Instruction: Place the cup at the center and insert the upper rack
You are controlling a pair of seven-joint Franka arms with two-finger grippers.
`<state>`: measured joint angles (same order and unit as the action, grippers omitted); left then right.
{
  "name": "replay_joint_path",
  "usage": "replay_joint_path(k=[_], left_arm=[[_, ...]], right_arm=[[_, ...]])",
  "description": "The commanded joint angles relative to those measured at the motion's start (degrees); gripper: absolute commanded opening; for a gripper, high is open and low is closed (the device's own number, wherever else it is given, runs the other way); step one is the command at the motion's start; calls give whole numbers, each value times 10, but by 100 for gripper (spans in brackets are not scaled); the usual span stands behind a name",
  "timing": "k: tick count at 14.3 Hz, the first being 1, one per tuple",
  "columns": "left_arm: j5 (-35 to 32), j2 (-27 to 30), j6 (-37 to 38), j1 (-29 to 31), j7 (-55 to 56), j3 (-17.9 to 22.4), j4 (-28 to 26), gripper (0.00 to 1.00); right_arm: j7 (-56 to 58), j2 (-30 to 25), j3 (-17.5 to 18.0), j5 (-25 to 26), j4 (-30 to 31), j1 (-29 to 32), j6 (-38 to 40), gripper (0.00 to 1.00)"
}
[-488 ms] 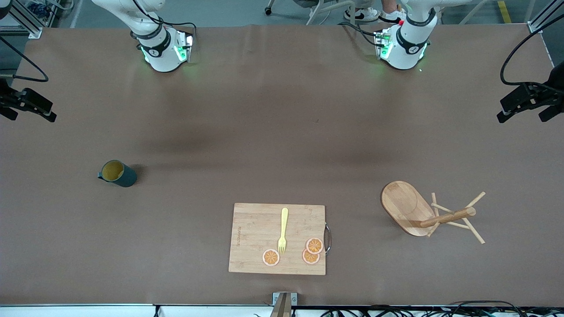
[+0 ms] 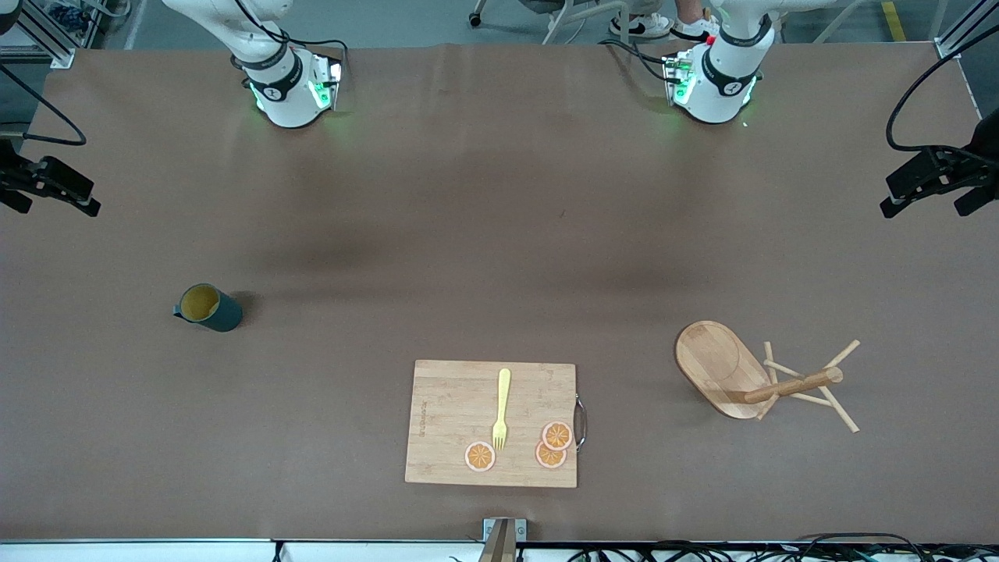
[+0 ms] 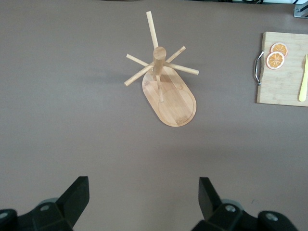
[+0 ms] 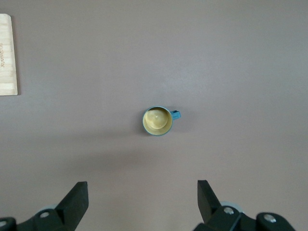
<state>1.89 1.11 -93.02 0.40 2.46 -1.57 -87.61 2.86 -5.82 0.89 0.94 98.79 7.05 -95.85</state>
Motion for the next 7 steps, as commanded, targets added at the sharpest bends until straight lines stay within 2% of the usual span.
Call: replay_joint_path(k=[1,7], left_arm=[[5,6,5,2,5,-1,-3,100],[6,6,5,4,5,0,-3,100]], right_arm=[[-1,-3,10,5,17,11,-7,100],[-1,131,10,5,16,7,-64,100]])
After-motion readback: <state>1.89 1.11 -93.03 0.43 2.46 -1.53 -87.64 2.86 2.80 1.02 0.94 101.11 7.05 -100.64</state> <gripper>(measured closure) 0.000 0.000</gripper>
